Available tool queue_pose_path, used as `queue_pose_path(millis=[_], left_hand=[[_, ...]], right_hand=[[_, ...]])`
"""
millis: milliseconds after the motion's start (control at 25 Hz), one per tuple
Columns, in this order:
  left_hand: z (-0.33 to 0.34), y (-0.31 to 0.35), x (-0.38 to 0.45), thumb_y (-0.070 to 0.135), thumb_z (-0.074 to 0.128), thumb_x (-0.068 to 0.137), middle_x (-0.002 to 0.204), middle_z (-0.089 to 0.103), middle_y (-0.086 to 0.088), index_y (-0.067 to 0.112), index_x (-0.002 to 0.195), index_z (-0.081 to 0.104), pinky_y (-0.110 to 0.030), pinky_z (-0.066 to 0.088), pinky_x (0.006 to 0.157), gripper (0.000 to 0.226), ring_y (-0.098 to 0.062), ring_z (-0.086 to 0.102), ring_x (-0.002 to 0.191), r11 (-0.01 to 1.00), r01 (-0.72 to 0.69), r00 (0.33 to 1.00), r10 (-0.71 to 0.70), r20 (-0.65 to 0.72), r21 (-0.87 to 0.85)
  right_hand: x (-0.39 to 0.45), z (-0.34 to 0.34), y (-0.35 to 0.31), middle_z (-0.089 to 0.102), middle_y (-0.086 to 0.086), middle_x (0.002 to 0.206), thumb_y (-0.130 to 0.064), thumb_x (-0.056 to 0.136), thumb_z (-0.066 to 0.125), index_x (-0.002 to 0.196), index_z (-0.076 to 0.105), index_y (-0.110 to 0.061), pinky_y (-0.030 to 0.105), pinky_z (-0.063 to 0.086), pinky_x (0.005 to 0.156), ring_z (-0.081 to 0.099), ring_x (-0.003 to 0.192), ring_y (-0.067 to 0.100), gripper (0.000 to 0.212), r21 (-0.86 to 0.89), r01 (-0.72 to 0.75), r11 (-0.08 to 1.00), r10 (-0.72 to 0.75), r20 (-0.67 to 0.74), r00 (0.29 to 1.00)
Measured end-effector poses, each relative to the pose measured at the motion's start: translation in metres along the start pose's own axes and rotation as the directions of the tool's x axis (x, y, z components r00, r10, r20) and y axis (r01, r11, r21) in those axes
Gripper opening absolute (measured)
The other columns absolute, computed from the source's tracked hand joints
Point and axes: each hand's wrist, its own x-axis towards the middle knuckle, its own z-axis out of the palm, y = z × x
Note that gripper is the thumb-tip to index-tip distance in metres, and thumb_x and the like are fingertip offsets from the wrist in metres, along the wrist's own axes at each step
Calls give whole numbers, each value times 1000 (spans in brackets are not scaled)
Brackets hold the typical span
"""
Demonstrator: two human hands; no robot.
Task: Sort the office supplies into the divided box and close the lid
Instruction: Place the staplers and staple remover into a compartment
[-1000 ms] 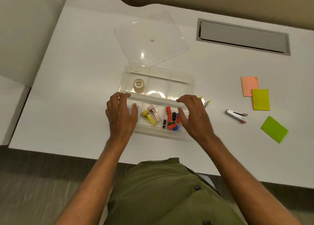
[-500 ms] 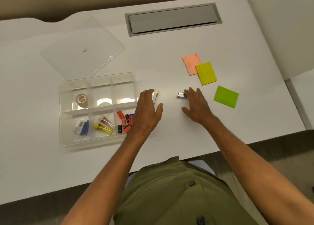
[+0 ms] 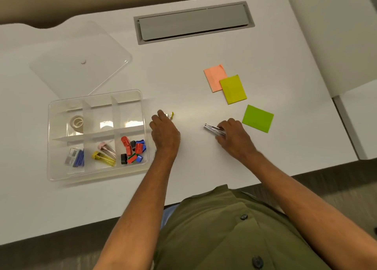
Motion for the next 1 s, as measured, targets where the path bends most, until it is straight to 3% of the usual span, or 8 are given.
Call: queue_pose_path(millis=[120,240,360,480,600,680,840,1000], left_hand=[[-5,3,-2,4,57,93,124,53,-18,2,130,46,-34,46,74,39,-33,56,109,994,18,999,-15,30,-111],[-17,2,-6,2,55,90,117,54,-16,2,122,46,-33,40,69,33,-33,58,103,965,52,993,-22,117,-258],[-47,-5,-9,9,58,91,105,55,-7,13,112,44,-29,42,61,26,-24,61,90,884,120,975,-19,222,-452],[-90,-31,-3,17,63,92,102,60,-1,22,113,43,-19,37,53,29,-9,59,78,828,116,985,-26,170,-548],[-132,-79,20,20,63,90,106,60,1,20,122,46,-19,36,55,36,-12,60,82,840,92,995,-101,14,-535],[-151,-114,41,19,63,90,108,60,-2,19,119,45,-21,40,59,35,-18,62,89,861,105,990,-138,-31,-498],[-159,-154,73,19,65,89,104,63,-3,15,117,46,-32,45,68,34,-22,62,89,920,158,987,-158,29,-359],[-144,-166,92,17,69,86,105,63,-10,5,122,46,-34,45,70,44,-28,62,91,966,136,982,-102,158,-222]], right_hand=[[2,-8,-5,56,-1,95,-33,87,67,101,63,-18,36,46,72,55,87,20,20,100,-88,991,79,90,993],[3,-13,-19,69,-4,84,-28,85,69,91,68,-21,31,48,68,64,81,16,10,331,-244,912,195,173,965],[6,-12,-39,72,-1,76,-22,89,69,92,70,-13,35,56,75,66,74,17,10,592,-388,707,275,275,921],[11,-13,-65,67,10,90,-17,94,67,99,69,-5,35,59,82,63,82,21,13,750,-463,473,278,372,886],[17,-15,-98,65,12,93,-13,97,62,98,67,-10,40,58,88,61,88,23,6,834,-458,309,231,401,886],[22,-12,-121,64,12,92,-11,96,61,96,66,-11,38,57,86,61,88,24,5,863,-432,262,206,387,899],[27,2,-158,64,11,92,-11,94,63,100,66,-11,38,58,88,61,88,22,6,880,-408,244,208,364,908],[20,21,-180,66,12,96,-13,96,64,105,67,-11,43,58,94,64,90,23,10,881,-415,228,266,354,897]])
